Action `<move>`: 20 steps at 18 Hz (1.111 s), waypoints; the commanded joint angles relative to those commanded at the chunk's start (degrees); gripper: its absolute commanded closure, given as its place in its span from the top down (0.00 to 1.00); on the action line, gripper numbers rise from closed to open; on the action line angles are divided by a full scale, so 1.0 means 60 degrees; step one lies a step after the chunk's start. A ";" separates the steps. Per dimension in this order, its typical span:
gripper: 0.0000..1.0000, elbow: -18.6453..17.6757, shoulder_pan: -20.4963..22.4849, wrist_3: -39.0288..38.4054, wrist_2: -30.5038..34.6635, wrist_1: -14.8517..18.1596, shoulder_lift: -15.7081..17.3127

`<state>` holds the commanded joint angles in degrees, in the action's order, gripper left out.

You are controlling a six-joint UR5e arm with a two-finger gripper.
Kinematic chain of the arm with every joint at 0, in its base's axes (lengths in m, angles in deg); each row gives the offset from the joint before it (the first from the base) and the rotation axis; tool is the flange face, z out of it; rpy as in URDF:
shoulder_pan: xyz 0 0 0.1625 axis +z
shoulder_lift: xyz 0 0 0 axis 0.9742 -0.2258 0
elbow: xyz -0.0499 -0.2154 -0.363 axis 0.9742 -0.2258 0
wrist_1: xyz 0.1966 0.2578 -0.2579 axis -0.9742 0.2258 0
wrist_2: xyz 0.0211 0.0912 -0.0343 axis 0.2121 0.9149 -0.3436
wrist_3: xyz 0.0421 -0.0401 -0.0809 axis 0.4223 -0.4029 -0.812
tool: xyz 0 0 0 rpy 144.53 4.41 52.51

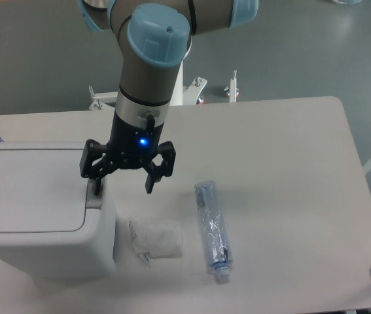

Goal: Open the trash can

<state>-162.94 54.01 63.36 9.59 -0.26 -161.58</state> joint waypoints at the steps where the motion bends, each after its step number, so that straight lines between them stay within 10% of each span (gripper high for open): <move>1: 1.00 0.0000 0.0000 0.0000 0.0000 0.0000 0.0000; 13: 1.00 0.0204 0.0015 0.0088 0.0015 -0.0044 0.0029; 20: 1.00 0.0717 0.0498 0.0556 0.1448 -0.1404 0.0234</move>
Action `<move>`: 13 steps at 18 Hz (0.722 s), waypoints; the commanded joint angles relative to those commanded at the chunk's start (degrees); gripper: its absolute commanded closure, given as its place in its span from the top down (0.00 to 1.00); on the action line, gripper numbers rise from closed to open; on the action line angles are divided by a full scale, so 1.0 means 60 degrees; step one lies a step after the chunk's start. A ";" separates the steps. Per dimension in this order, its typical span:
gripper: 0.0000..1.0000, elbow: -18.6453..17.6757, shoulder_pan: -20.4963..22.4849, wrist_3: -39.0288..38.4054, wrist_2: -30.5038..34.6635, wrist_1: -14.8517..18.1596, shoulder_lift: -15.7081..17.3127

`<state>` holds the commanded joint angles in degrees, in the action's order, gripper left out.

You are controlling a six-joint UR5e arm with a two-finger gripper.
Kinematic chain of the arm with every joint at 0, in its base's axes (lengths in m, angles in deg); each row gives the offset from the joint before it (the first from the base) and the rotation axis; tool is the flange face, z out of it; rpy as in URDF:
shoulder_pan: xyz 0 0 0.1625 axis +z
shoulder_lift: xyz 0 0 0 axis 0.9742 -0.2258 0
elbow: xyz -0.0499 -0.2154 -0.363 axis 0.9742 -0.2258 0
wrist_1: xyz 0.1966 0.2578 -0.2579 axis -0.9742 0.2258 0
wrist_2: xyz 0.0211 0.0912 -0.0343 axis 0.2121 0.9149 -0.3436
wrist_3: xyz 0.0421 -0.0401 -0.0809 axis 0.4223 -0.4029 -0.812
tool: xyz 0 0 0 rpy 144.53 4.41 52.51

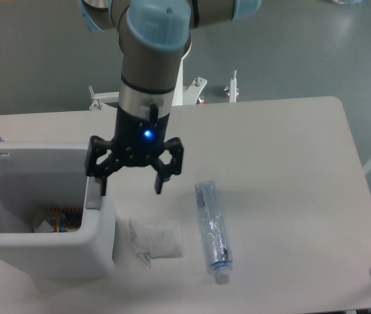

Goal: Open the trash can

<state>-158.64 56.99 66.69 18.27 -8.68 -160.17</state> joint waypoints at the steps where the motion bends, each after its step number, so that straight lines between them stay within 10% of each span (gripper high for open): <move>1: 1.00 0.0088 0.0058 0.0015 0.0408 -0.0002 0.0029; 13: 1.00 -0.0570 0.0820 0.4673 0.2683 0.1126 0.0395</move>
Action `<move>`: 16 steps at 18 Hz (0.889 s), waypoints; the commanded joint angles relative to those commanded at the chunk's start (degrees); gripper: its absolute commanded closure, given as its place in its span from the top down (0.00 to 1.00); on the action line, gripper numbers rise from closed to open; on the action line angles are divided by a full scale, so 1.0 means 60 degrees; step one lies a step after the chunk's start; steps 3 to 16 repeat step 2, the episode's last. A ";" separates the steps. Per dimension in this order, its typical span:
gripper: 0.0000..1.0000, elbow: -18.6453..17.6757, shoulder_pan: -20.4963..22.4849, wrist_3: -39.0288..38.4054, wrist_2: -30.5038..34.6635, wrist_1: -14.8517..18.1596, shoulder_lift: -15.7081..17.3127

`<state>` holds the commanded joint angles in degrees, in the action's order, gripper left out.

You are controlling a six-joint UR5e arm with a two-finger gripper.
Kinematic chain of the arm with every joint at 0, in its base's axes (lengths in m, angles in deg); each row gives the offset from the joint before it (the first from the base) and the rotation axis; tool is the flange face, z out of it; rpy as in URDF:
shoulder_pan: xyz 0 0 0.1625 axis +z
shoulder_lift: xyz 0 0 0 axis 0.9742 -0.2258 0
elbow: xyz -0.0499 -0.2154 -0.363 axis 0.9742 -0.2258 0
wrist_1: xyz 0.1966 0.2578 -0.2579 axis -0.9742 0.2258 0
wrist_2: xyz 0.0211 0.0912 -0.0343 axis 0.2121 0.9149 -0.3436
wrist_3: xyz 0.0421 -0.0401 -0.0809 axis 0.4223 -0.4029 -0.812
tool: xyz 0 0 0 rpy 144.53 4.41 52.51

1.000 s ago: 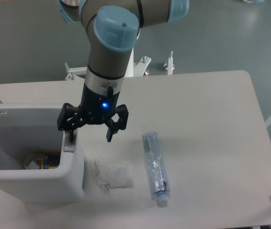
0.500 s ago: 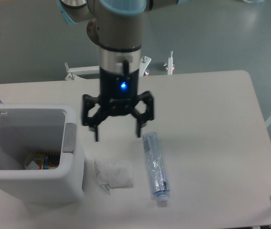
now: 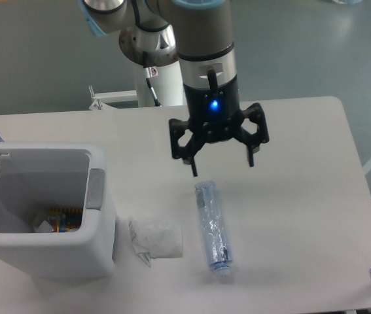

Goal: Open the trash can

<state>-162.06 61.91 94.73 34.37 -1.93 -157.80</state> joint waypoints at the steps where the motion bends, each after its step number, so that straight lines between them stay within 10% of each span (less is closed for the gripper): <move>1: 1.00 -0.0044 0.0073 0.0015 0.0000 0.0000 0.0015; 16: 1.00 -0.0059 0.0088 0.0016 0.0000 0.0000 0.0073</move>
